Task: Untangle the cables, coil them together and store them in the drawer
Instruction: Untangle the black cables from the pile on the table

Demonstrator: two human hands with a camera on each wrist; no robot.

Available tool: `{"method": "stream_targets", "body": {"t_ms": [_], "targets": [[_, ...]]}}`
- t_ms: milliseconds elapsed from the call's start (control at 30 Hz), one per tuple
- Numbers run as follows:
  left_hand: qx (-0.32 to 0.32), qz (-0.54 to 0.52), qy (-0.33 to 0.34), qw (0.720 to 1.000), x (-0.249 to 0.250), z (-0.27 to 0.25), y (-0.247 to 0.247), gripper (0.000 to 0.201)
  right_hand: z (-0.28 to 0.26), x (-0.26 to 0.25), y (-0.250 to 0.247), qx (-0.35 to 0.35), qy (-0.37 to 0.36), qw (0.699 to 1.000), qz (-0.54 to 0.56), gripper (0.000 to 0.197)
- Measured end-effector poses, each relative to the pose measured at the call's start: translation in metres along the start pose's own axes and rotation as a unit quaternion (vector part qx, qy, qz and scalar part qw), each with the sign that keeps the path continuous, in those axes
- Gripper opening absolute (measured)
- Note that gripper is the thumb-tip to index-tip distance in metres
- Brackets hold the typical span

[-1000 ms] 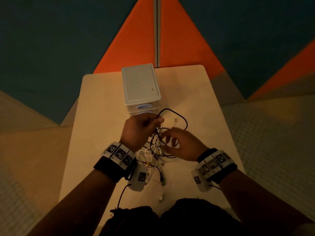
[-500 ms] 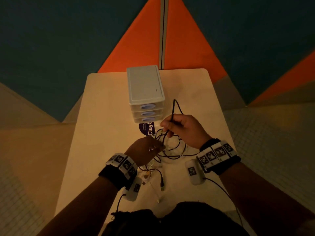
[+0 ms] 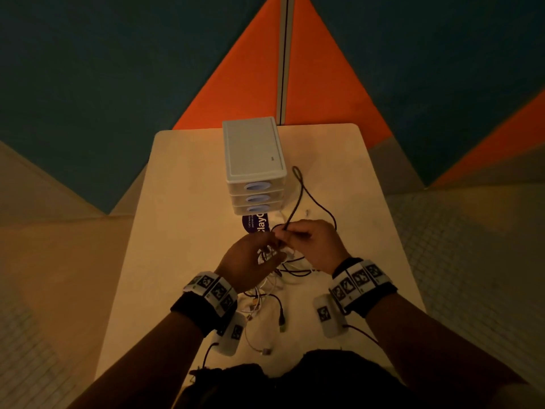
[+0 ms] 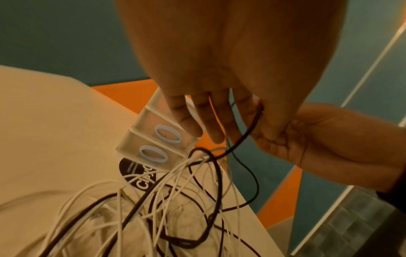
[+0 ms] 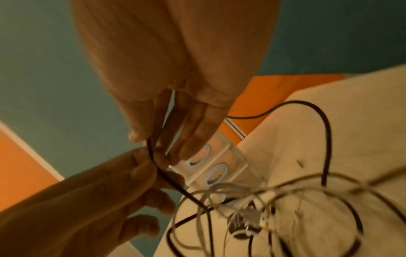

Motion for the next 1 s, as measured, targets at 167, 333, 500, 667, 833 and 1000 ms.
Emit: {"method": "stream_targets", "body": {"t_ms": [167, 333, 500, 667, 833, 1000], "targets": [[-0.08, 0.045, -0.141, 0.986, -0.022, 0.006, 0.021, 0.032, 0.001, -0.018, -0.008, 0.026, -0.005, 0.998, 0.064, 0.016], [-0.12, 0.213, -0.113, 0.963, -0.019, 0.011, 0.03, 0.043, -0.003, -0.03, -0.003, 0.007, 0.033, 0.983, 0.182, 0.009], [-0.048, 0.213, -0.095, 0.971, -0.011, 0.009, 0.016, 0.039, 0.0, -0.015, -0.006, -0.008, 0.03, 0.988, 0.153, 0.008], [-0.064, 0.194, -0.085, 0.975, -0.004, 0.012, 0.007, 0.024, -0.012, 0.007, 0.012, -0.137, 0.055, 0.989, -0.022, 0.041], [-0.027, 0.026, -0.157, 0.987, -0.021, 0.011, -0.005, 0.042, -0.013, 0.019, 0.006, -0.061, 0.059, 0.996, -0.019, 0.032], [-0.001, -0.24, -0.115, 0.964, -0.011, 0.01, -0.02, 0.037, -0.018, 0.029, 0.023, -0.124, 0.054, 0.989, -0.056, 0.031]]}}
Point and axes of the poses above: each hand's wrist, its own z-axis towards the middle knuckle, its own y-axis out of the palm, x = y × z, the point moved 4 cm from there along z, towards the middle knuckle, and after that the axes turned 6 degrees about z, right-handed, at the moved point
